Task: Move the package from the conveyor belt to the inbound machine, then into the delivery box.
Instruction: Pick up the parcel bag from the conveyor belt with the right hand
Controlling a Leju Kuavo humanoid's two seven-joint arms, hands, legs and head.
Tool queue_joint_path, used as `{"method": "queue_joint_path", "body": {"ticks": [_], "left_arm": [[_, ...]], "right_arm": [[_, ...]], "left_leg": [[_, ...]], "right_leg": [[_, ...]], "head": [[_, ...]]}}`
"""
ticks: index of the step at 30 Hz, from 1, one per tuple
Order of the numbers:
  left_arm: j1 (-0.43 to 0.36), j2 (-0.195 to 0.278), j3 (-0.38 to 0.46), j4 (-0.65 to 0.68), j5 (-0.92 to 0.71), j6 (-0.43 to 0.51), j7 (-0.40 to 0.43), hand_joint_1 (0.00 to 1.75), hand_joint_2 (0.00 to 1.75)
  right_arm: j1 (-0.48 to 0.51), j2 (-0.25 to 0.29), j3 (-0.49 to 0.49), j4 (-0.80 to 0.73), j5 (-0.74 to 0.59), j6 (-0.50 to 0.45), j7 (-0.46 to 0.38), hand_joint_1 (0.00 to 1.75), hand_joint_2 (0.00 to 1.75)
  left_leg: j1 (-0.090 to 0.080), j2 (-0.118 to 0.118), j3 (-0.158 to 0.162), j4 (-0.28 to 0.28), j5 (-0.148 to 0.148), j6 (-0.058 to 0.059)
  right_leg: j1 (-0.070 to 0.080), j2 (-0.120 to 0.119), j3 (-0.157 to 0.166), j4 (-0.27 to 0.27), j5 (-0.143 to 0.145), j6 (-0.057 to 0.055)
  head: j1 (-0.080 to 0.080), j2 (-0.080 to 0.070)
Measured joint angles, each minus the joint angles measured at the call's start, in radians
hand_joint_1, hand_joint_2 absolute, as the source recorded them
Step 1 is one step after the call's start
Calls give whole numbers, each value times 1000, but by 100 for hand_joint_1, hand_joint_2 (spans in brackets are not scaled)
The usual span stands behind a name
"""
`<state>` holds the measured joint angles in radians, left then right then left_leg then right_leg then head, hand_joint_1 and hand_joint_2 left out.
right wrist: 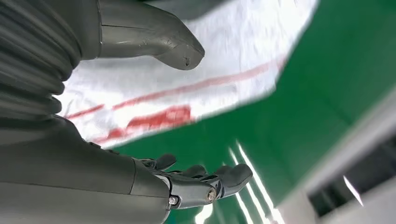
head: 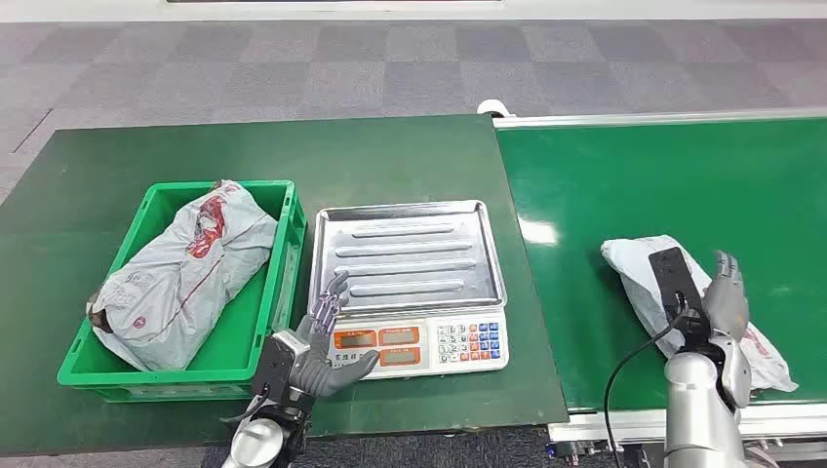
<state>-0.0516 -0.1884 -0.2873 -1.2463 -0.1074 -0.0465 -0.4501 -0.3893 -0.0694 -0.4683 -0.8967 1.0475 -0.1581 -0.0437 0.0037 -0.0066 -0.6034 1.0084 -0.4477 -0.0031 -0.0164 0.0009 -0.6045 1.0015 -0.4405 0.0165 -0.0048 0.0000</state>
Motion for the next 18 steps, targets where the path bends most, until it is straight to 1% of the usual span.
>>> {"method": "queue_joint_path", "body": {"ticks": [2,5,11,13,18], "left_arm": [[0,0,0,0,-1,-4,2,0,175],[-1,0,0,3,-5,-12,7,0,175],[-7,0,0,23,7,-14,10,0,175],[-10,-2,0,32,12,-14,10,0,175],[-19,-7,-1,48,13,-12,8,0,175]], "right_arm": [[-18,-16,9,37,16,43,36,0,175],[-64,-62,40,147,60,131,115,0,175],[-121,-133,112,318,125,242,189,0,175],[-129,-148,136,356,139,264,204,0,175],[-142,-168,170,407,146,271,209,0,175]], "left_leg": [[0,0,0,0,0,0],[0,-2,0,0,1,1],[-1,-2,0,0,1,1],[-1,-3,0,0,1,1],[0,-4,1,0,0,1]], "right_leg": [[0,-1,0,0,0,0],[0,-2,0,0,0,0],[0,-2,0,0,0,0],[0,-3,1,0,0,1],[0,-4,2,0,-1,1]], "head": [[0,0],[0,0],[0,0],[0,0],[0,0]]}}
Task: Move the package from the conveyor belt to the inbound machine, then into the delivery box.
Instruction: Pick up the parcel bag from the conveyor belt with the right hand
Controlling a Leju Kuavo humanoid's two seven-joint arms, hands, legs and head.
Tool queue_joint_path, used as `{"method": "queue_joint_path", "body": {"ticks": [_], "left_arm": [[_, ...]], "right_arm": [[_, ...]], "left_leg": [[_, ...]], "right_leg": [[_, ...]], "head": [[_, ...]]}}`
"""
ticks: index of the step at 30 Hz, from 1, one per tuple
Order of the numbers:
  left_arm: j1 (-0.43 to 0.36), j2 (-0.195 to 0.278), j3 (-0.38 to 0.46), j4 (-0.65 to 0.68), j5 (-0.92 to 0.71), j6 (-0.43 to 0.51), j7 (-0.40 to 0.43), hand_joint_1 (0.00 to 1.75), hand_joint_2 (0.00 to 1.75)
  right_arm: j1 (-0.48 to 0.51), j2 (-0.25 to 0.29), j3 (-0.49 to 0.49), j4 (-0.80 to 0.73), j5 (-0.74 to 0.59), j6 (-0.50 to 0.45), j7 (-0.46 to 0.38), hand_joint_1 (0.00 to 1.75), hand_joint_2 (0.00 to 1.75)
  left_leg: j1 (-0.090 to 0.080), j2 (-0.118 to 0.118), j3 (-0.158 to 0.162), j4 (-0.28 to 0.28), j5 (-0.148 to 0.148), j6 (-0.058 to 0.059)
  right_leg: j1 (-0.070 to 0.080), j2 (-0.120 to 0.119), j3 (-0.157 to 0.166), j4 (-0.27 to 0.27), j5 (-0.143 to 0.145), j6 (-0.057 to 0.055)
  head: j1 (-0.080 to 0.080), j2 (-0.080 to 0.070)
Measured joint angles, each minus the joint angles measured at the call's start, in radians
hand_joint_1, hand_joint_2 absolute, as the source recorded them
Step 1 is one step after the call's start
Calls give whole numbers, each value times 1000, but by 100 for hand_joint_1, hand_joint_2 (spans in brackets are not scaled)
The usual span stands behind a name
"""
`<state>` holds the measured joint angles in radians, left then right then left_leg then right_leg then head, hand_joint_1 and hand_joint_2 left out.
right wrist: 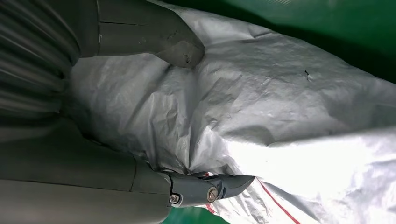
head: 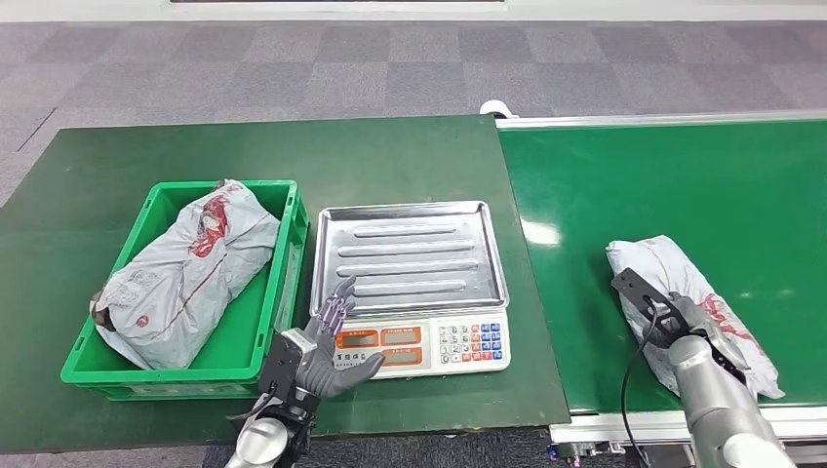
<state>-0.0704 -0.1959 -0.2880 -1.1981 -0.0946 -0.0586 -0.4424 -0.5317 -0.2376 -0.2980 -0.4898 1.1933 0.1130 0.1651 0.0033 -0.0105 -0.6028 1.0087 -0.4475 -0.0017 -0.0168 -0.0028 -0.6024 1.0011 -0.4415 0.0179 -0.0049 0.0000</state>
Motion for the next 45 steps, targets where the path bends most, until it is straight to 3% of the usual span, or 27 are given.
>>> {"method": "queue_joint_path", "body": {"ticks": [23,27,35,45], "left_arm": [[-16,-16,-3,36,1,13,-3,0,175],[-34,-22,-3,50,9,19,3,0,175],[-32,-21,-3,46,20,38,8,0,175],[2,-15,-3,1,20,48,16,0,175]], "right_arm": [[3,-28,47,50,40,47,101,0,175],[0,-34,63,57,67,50,117,175,175],[-17,-35,86,67,37,48,-18,175,175],[-28,-26,110,67,18,45,-42,175,175]], "left_leg": [[0,-8,9,0,-2,3],[0,-10,10,0,-2,4],[0,-6,12,0,-3,4],[1,-5,13,0,-4,3]], "right_leg": [[0,-7,13,-4,-4,5],[0,-9,17,-5,-4,6],[0,-6,18,-5,-4,6],[0,-5,17,-5,-4,6]], "head": [[0,0],[0,0],[0,0],[0,0]]}}
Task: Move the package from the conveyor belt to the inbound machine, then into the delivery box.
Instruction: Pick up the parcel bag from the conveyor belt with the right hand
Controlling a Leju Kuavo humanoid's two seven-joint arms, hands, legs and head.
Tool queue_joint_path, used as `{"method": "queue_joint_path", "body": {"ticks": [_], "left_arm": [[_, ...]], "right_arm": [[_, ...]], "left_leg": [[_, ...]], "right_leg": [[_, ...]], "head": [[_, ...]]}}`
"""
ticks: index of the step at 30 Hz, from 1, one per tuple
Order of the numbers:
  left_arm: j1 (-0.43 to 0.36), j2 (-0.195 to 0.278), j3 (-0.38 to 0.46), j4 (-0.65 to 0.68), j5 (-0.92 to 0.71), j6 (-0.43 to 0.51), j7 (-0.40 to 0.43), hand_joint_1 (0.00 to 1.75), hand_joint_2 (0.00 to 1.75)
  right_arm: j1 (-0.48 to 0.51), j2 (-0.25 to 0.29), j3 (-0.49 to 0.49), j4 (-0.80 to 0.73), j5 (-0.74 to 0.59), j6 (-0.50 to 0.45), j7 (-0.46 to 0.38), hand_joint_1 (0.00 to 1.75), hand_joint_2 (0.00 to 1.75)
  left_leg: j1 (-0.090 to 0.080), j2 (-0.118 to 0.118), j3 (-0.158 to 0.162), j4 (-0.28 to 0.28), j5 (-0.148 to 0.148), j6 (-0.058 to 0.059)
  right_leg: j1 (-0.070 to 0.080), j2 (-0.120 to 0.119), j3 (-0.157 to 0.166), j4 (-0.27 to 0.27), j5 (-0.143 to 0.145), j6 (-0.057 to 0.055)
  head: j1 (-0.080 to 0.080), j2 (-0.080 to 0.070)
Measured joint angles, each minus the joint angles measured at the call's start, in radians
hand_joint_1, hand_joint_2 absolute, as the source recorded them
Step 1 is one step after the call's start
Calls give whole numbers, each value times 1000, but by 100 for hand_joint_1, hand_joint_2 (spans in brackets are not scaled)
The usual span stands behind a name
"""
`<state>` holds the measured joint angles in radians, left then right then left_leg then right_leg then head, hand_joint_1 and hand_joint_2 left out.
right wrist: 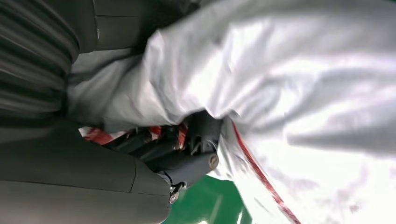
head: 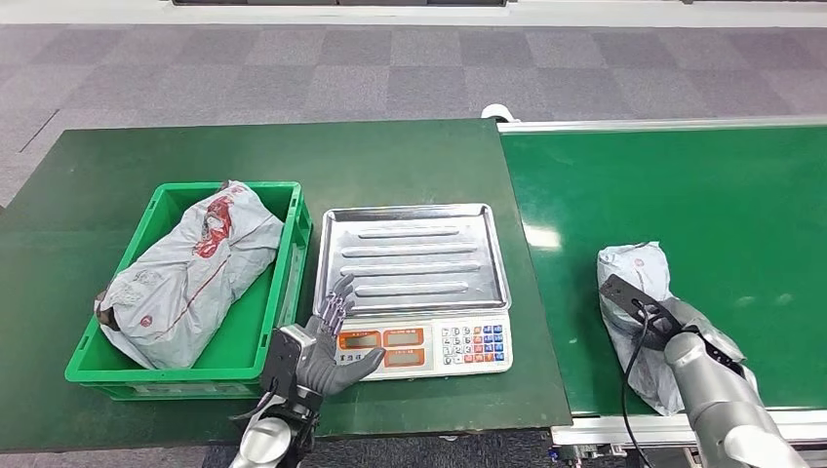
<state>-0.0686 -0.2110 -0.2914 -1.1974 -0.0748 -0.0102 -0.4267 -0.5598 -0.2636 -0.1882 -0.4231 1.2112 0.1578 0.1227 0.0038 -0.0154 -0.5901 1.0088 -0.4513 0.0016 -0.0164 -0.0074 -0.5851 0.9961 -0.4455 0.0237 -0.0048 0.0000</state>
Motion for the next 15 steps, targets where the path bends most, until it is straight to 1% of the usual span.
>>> {"method": "queue_joint_path", "body": {"ticks": [11,15], "left_arm": [[4,2,0,-10,0,0,1,0,175],[7,3,0,-15,0,1,1,0,175]], "right_arm": [[1,13,5,5,-4,0,-1,175,175],[1,16,8,7,-14,-1,-14,175,175]], "left_leg": [[0,-1,-1,0,0,0],[0,-1,-1,0,0,0]], "right_leg": [[0,0,-1,0,0,0],[0,0,-1,0,0,0]], "head": [[0,0],[0,0]]}}
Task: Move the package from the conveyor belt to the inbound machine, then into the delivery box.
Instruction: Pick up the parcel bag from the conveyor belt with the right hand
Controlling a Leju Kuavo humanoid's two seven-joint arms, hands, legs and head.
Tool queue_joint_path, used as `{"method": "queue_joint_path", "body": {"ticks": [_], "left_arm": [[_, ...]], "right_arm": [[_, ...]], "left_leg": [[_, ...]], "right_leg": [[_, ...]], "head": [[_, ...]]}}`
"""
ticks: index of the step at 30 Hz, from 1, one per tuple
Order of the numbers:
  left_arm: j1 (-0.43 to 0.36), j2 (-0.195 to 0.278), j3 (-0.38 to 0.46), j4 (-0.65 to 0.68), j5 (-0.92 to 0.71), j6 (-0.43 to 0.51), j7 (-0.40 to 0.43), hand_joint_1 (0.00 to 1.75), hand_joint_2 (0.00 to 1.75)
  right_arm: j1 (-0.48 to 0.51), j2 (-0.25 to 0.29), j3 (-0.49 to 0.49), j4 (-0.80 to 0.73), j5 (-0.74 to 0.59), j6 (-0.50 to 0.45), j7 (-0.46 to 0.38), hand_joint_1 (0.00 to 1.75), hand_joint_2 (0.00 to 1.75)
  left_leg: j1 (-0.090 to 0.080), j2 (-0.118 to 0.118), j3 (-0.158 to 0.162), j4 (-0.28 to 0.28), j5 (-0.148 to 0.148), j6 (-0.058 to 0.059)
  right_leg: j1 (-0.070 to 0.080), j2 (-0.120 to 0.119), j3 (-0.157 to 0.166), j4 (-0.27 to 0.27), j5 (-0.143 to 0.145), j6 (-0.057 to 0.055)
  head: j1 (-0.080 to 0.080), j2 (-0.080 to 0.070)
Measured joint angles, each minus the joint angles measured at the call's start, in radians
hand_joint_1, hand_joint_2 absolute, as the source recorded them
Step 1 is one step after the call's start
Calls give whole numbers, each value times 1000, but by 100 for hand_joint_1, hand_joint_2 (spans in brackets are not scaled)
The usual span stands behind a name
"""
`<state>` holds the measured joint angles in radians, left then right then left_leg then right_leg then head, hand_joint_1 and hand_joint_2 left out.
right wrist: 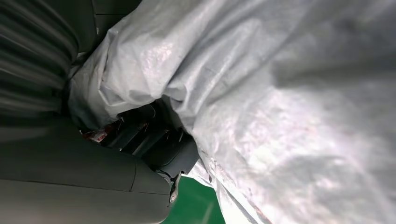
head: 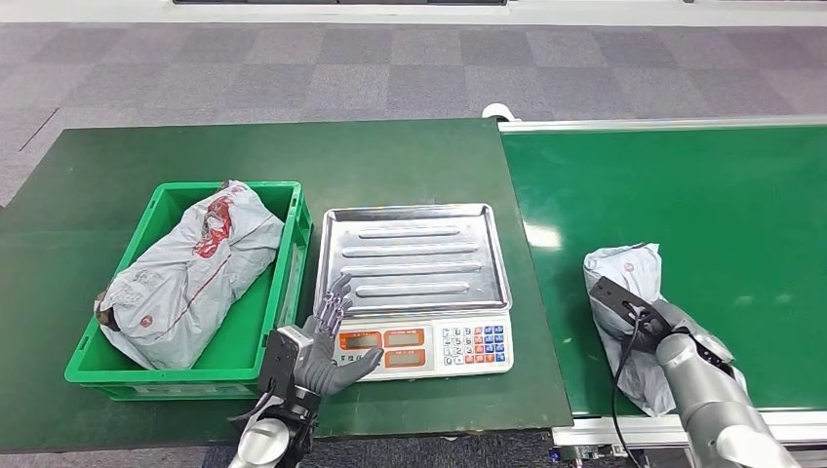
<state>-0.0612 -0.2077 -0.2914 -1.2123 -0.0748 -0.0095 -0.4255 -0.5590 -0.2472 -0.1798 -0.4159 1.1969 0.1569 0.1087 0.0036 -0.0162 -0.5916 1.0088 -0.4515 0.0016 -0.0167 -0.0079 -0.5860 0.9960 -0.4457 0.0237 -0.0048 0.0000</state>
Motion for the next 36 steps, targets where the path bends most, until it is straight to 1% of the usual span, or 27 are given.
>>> {"method": "queue_joint_path", "body": {"ticks": [2,4,8,10,11,12,13,14,15,17,19,20,22,24,29,36], "left_arm": [[5,1,0,-6,0,1,1,0,175],[11,3,0,-16,0,2,3,0,175],[26,11,0,-41,0,3,10,0,175],[35,14,1,-52,0,6,8,0,175],[39,15,2,-56,0,8,5,0,175],[42,16,2,-61,0,9,1,0,175],[44,16,3,-63,0,8,-5,0,175],[45,16,3,-65,1,5,-12,0,175],[45,16,4,-64,2,2,-17,0,175],[45,16,4,-63,3,-2,-26,0,175],[44,16,4,-59,3,-5,-33,0,175],[43,16,4,-58,4,-7,-36,0,175],[43,16,5,-55,8,-11,-41,0,175],[42,16,5,-54,11,-13,-43,0,175],[42,16,6,-54,12,-13,-43,0,175],[42,16,9,-53,12,-14,-43,0,175]], "right_arm": [[0,2,4,0,-9,-10,-16,175,175],[0,5,7,0,-30,-34,-51,175,175],[0,19,15,-3,-95,-104,-154,175,175],[2,31,17,-16,-140,-167,-241,175,175],[5,40,18,-32,-171,-228,-309,175,175],[12,52,19,-60,-203,-312,-385,175,175],[24,64,23,-102,-228,-410,-453,175,175],[42,77,33,-163,-243,-512,-500,175,175],[64,89,48,-233,-244,-599,-520,175,175],[112,105,88,-377,-226,-723,-525,175,175],[157,117,122,-502,-196,-804,-544,175,175],[179,124,133,-560,-181,-831,-567,175,175],[215,144,139,-655,-161,-852,-618,175,175],[240,161,139,-725,-154,-857,-646,175,175],[273,181,139,-824,-152,-857,-650,175,175],[290,192,139,-873,-152,-857,-650,175,175]], "left_leg": [[0,0,0,0,0,0],[0,0,-1,0,0,0],[0,1,-2,0,0,0],[0,1,-3,0,0,0],[0,1,-3,0,1,-1],[0,1,-4,0,1,-1],[0,0,-5,0,1,-1],[0,-1,-5,0,1,-1],[0,-1,-5,0,1,-1],[0,-2,-5,0,1,-2],[0,-2,-5,0,0,-2],[0,-2,-5,0,-1,-2],[0,-1,-5,-1,-1,-2],[0,-1,-5,-1,-1,-2],[0,-1,-5,0,-1,-2],[0,-1,-5,0,-1,-2]], "right_leg": [[0,0,0,0,0,0],[0,0,-1,0,0,0],[0,1,-2,1,0,0],[0,1,-3,1,0,0],[0,1,-4,1,0,0],[0,1,-5,2,0,0],[0,0,-6,2,1,-1],[0,0,-6,2,0,-1],[0,-1,-6,2,0,-1],[0,-2,-6,2,-1,-3],[0,-2,-6,3,-2,-3],[0,-2,-7,3,-2,-4],[0,-1,-7,3,-3,-4],[0,-1,-7,2,-3,-4],[0,-1,-7,2,-3,-4],[0,-1,-7,2,-2,-3]], "head": [[0,0],[0,0],[0,0],[0,0],[0,0],[0,0],[0,0],[0,0],[0,0],[0,0],[0,0],[0,0],[0,0],[0,0],[0,0],[0,0]]}}
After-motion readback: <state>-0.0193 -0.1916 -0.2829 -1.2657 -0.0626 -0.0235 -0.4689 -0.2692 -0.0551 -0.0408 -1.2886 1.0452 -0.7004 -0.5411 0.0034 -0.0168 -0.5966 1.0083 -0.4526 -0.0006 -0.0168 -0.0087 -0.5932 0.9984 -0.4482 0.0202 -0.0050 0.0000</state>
